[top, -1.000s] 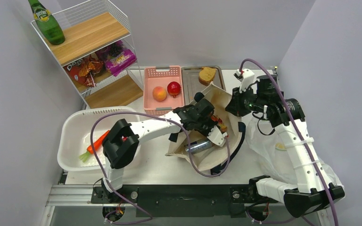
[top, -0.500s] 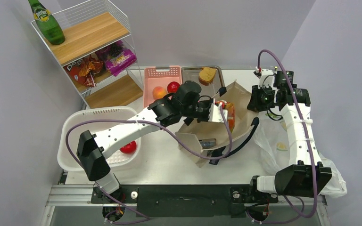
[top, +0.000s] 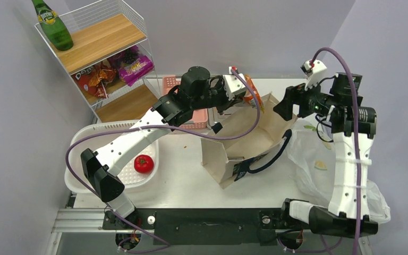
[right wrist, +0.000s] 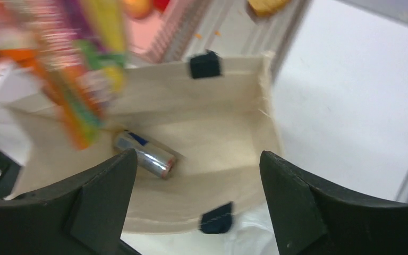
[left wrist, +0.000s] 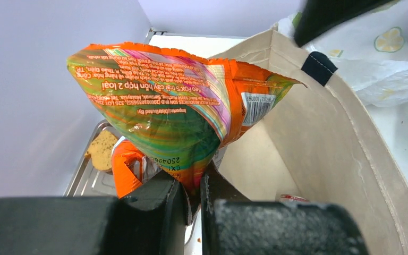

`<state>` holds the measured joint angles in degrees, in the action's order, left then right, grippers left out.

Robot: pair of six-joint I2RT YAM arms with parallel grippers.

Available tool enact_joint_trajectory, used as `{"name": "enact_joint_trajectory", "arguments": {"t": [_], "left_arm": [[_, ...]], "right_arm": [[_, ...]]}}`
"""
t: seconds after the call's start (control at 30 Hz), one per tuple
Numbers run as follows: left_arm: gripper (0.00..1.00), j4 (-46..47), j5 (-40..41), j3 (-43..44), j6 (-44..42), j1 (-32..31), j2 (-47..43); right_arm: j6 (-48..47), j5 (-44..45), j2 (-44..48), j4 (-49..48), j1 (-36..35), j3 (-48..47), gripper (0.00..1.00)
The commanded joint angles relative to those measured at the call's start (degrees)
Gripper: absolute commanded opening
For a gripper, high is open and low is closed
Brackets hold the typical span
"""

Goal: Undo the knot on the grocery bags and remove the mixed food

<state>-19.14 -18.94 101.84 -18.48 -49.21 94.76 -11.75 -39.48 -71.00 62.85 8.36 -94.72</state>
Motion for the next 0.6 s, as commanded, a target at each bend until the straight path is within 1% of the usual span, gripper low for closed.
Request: {"name": "enact_joint_trajectory", "arguments": {"t": [0.0, 0.03, 0.1, 0.13, 0.17, 0.23, 0.27, 0.3, 0.37, 0.4, 0.47, 0.5, 0.53, 0.57], "left_arm": [[0.00, 3.2, 2.2, 1.9, 2.6, 0.6, -1.2], [0.00, 3.1, 2.1, 2.1, 2.3, 0.6, -1.2], [0.00, 2.9, 1.8, 2.4, 2.0, 0.6, -1.2], [0.00, 2.8, 1.1, 2.6, 2.0, 0.6, -1.3], [0.00, 2.7, 0.6, 2.7, 2.0, 0.6, -1.3], [0.00, 2.8, -4.6, 2.4, 1.9, 0.7, -2.0], [0.00, 2.9, -6.3, 1.5, 1.5, 0.6, -2.9], [0.00, 2.9, -9.6, 0.9, -0.1, 0.4, -3.4], [0.00, 2.6, -12.4, -0.9, -2.9, -0.2, -4.9], [0.00, 2.9, -12.7, -2.0, -3.8, -0.6, -5.7], [0.00, 3.0, -13.5, -2.5, -3.8, -0.8, -6.3], [0.00, 3.0, -13.5, -2.5, -3.8, -0.8, -6.6], [0.00, 2.8, -13.3, -2.4, -3.4, -0.7, -6.8], [0.06, 2.7, -12.6, -2.4, -3.0, -0.5, -7.2]], "right_arm": [[-1.3, -9.3, 5.2, -0.3, -8.1, -2.2, 0.82], [-1.8, -8.1, 5.7, -0.5, -11.8, -2.0, 0.82], [-0.7, -5.7, 6.9, -2.2, -16.5, -1.2, 0.82], [-0.2, -4.6, 7.3, -3.7, -17.6, -0.7, 0.82], [0.4, -2.1, 7.3, -4.3, -19.7, -0.5, 0.82], [1.6, 2.4, 7.0, -6.5, -22.5, -0.1, 0.82], [2.2, 3.5, 6.6, -8.3, -23.1, -0.1, 0.82], [3.3, 4.6, 6.3, -9.0, -23.8, -0.3, 0.82], [4.8, 4.6, 5.0, -10.6, -24.3, -1.0, 0.81], [5.1, 4.3, 4.1, -10.8, -24.5, -1.4, 0.77], [5.5, 3.4, 3.1, -10.9, -24.9, -1.2, 0.62], [5.5, 3.0, 2.9, -10.9, -25.2, -1.0, 0.43], [5.4, 2.9, 2.8, -10.9, -25.3, -0.5, 0.34], [5.3, 2.9, 2.9, -10.9, -25.3, -0.4, 0.16]]}}
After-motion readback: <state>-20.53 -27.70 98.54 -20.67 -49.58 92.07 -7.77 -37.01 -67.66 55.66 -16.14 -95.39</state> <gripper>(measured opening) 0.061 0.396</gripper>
